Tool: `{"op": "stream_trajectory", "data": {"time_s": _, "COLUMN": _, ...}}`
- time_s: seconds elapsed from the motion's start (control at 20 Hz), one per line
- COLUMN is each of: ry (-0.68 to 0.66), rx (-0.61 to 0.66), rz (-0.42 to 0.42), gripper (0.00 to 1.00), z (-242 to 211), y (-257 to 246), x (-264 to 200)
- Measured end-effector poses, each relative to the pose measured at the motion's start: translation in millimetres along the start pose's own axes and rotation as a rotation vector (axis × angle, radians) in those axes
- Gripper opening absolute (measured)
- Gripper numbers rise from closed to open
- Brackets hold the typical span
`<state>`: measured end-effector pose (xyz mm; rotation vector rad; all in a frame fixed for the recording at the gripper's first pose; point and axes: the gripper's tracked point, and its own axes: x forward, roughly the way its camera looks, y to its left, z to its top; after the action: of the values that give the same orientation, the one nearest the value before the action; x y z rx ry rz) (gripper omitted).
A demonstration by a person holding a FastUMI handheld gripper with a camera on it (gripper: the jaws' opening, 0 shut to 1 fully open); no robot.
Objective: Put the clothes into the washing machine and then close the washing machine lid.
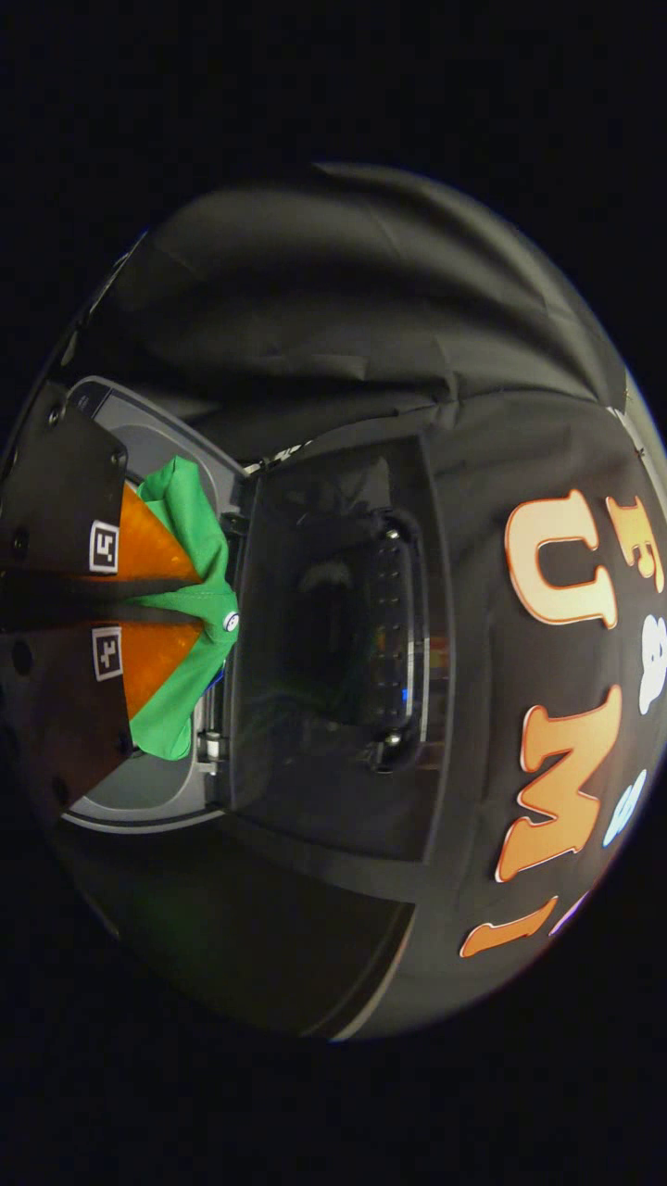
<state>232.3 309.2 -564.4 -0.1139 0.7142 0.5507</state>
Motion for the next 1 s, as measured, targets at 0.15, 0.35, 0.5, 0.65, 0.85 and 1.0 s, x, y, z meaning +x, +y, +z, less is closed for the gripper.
{"op": "stream_trajectory", "data": {"time_s": 0.15, "ry": 0.099, "rx": 0.053, "rz": -0.015, "gripper": 0.08, "z": -26, "y": -5, "x": 17}}
{"op": "stream_trajectory", "data": {"time_s": 0.35, "ry": 0.212, "rx": 0.118, "rz": -0.039, "gripper": 0.08, "z": -53, "y": -10, "x": 42}}
{"op": "stream_trajectory", "data": {"time_s": 0.5, "ry": 0.286, "rx": 0.142, "rz": -0.058, "gripper": 0.08, "z": -74, "y": -16, "x": 60}}
{"op": "stream_trajectory", "data": {"time_s": 0.65, "ry": 0.365, "rx": 0.171, "rz": -0.082, "gripper": 0.08, "z": -99, "y": -22, "x": 71}}
{"op": "stream_trajectory", "data": {"time_s": 0.85, "ry": 0.43, "rx": 0.182, "rz": -0.12, "gripper": 0.08, "z": -120, "y": -29, "x": 72}}
{"op": "stream_trajectory", "data": {"time_s": 1.0, "ry": 0.47, "rx": 0.167, "rz": -0.12, "gripper": 0.44, "z": -126, "y": -28, "x": 69}}
